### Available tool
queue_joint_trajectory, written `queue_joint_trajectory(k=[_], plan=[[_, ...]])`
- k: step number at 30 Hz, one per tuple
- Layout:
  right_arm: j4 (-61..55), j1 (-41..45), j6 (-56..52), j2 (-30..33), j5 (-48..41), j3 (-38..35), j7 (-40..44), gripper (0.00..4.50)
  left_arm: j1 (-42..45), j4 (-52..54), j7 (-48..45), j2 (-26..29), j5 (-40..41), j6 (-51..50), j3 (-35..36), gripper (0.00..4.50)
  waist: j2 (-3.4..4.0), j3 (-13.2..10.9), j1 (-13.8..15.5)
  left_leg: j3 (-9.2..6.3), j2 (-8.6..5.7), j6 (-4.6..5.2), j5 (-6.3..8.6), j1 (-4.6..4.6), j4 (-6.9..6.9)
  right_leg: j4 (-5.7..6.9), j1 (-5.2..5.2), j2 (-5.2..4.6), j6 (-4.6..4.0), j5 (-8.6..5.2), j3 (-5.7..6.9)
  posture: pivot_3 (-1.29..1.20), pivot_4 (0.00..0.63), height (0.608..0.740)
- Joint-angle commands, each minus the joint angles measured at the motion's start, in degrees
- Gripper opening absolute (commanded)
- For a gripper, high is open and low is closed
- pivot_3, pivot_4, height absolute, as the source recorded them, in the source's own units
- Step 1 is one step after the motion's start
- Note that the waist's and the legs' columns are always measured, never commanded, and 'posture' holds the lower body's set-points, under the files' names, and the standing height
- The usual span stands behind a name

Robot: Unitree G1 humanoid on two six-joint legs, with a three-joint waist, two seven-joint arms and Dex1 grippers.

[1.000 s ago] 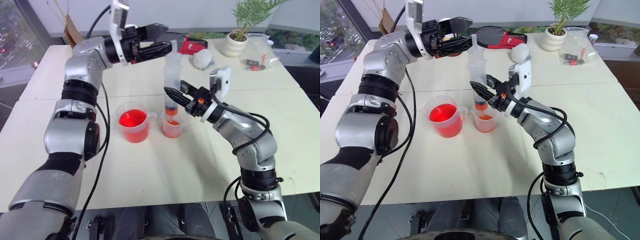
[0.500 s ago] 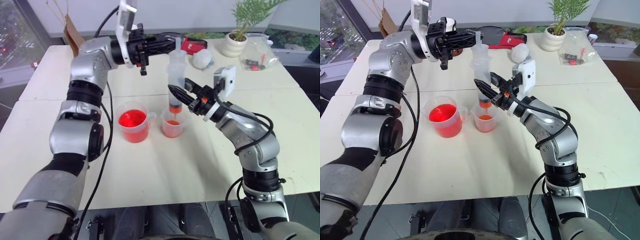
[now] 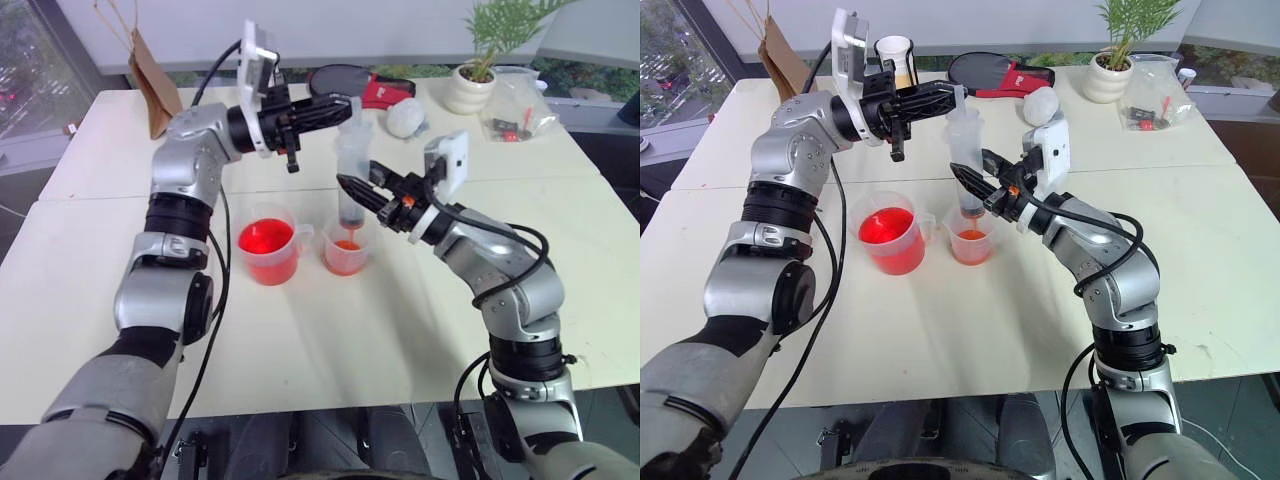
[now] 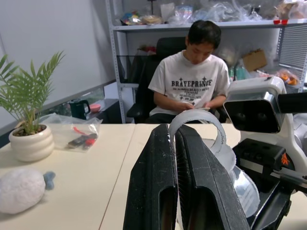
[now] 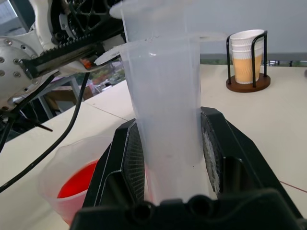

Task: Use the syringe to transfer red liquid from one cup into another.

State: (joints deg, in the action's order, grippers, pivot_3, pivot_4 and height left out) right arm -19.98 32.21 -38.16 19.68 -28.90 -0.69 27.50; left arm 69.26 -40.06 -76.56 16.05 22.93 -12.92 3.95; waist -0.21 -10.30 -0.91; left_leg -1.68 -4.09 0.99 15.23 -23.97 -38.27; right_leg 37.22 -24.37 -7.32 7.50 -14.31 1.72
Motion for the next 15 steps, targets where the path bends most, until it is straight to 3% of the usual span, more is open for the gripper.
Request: queue_joint_trajectory(k=[1, 11, 15], plan=[[-4.7, 5.7, 2.2, -1.1, -2.6, -2.9, -1.0, 1.31, -2.6, 0.4, -1.7, -2.4, -3.2, 0.3, -5.3, 0.09, 0.00, 0.0, 0.0, 0.00, 0.00, 0.00, 0.00, 0.00, 0.00, 0.00, 0.00, 0.00, 0.00, 0.00, 0.00, 0.00, 0.150, 0.740], [-6.2, 6.0, -0.2, -1.3, -4.9, -4.2, -2.3, 1.31, -2.3, -2.7, -0.2, -3.3, -2.9, 0.5, -3.5, 0.09, 0.00, 0.0, 0.1, 0.00, -0.01, 0.00, 0.00, 0.00, 0.00, 0.00, 0.01, 0.00, 0.00, 0.00, 0.00, 0.00, 0.150, 0.740], [-6.9, 5.8, -0.9, -0.8, -5.4, -4.4, -2.5, 1.31, 0.4, -5.1, 1.3, -1.8, -0.7, -1.3, 0.0, 1.32, 0.00, 0.0, 0.0, 0.01, -0.01, 0.00, 0.00, 0.00, 0.00, 0.00, 0.00, 0.00, 0.00, 0.00, 0.00, 0.00, 0.150, 0.740]])
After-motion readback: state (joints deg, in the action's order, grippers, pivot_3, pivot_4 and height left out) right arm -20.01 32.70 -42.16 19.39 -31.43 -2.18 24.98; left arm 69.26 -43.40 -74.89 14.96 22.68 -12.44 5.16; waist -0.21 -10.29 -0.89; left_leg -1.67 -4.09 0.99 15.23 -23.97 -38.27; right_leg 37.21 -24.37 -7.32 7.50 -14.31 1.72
